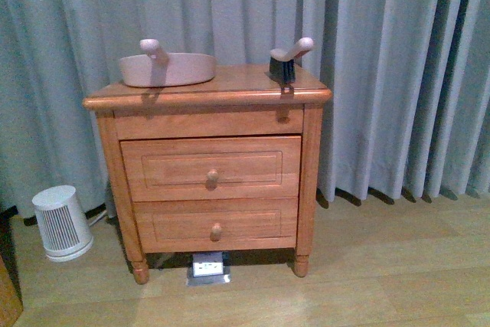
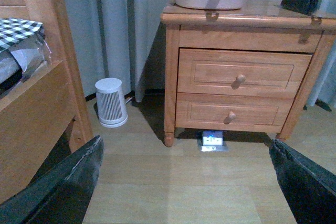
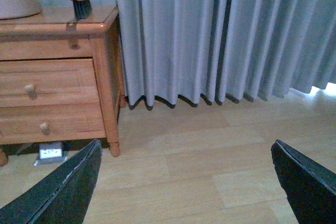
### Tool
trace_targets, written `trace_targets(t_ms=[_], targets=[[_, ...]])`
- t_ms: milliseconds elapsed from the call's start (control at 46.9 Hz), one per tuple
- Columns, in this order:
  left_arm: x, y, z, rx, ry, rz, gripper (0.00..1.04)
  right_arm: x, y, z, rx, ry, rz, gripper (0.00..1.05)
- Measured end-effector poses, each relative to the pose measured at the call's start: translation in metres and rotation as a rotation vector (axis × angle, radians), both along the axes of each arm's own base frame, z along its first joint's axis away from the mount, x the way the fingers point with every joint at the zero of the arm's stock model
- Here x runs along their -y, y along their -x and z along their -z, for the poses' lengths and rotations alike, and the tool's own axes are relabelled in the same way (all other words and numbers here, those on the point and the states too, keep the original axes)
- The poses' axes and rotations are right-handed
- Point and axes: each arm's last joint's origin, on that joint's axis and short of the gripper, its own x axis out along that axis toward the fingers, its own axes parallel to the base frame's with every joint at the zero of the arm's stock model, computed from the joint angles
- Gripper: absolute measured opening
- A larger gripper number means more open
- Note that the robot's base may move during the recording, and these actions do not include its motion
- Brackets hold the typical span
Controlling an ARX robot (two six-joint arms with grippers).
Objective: Clean up trash
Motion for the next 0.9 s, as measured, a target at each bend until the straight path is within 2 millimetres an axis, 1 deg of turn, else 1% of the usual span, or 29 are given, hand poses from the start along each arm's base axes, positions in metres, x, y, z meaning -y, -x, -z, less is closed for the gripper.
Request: trace_targets(t_ms=[896], targets=[[0.0000,0.0000,0.0001,0.000,0.000,0.000,0.97,0.0000,0.0000,0.0000,0.000,0.000,0.000,0.97]])
